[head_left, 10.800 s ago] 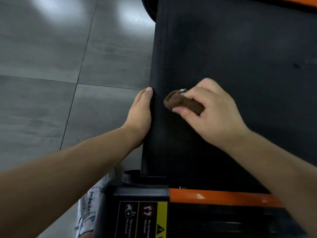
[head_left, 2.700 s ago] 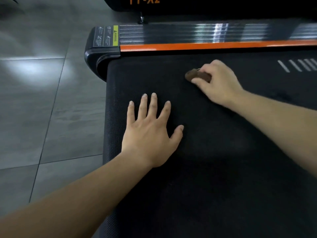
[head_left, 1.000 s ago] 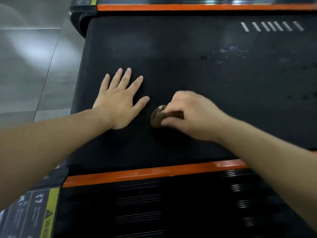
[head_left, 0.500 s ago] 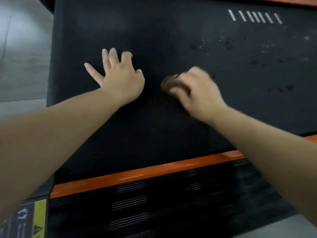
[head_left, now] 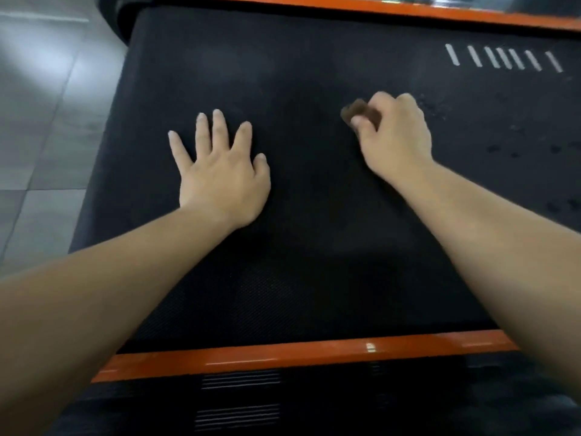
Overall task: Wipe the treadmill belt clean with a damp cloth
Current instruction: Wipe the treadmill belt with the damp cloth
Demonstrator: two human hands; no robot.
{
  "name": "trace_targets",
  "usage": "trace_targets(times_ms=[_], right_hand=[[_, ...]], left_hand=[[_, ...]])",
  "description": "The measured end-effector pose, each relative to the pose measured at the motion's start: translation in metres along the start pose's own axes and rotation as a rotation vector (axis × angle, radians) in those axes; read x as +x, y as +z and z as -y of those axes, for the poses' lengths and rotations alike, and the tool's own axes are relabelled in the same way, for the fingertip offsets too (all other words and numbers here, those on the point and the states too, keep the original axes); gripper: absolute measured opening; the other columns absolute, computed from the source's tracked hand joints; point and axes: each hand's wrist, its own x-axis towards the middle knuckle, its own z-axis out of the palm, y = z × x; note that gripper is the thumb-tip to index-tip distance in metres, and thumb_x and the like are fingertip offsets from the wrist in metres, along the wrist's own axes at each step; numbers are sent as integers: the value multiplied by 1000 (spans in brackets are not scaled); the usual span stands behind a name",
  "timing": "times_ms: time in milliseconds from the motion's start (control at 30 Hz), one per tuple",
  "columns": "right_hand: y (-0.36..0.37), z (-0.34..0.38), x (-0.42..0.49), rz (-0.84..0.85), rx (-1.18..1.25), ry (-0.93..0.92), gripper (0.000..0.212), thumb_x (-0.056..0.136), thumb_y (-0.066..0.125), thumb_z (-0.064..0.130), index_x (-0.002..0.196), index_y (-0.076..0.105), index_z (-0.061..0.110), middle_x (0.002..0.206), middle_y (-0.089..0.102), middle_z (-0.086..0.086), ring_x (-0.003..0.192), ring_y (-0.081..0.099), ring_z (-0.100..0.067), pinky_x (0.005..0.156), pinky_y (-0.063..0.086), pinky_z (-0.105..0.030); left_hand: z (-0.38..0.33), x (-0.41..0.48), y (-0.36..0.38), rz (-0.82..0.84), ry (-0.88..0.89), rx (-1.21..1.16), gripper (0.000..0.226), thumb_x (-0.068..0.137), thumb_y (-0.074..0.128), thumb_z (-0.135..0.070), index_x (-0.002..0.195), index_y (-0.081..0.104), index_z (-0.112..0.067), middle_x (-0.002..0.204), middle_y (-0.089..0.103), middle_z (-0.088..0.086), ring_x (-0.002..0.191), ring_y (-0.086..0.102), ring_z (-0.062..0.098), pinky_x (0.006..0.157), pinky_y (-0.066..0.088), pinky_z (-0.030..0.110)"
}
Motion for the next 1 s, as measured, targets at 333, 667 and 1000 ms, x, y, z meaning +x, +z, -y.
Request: trace_targets(times_ms=[333, 667, 1000], right_hand=[[4, 16, -19, 88, 44, -626, 41, 93, 46, 57, 91, 58, 18, 90, 50, -8, 80, 54, -30, 64, 46, -39], [-2, -23, -15, 176, 189, -629, 28, 93, 59, 47, 94, 56, 19, 91, 45, -4, 79, 47, -25, 68, 42, -37], [9, -18, 33, 93, 84, -381, 28, 96, 58, 48, 101, 55, 21, 100, 45, -6, 87, 48, -23, 74, 39, -35]], left_hand=[[-6, 0, 0, 11, -56, 52, 60, 103, 19, -52, 160, 12, -36, 170, -2, 3, 156, -10, 23, 123, -9, 57], [-10, -3, -2, 27, -83, 97, 76, 91, 13, -75, 159, 14, -42, 170, 3, 2, 156, -5, 20, 124, -5, 55], [-36, 10, -6, 73, 38, 41, 60, 104, 26, -53, 159, 22, -32, 169, 6, 12, 156, -2, 28, 125, -4, 51]])
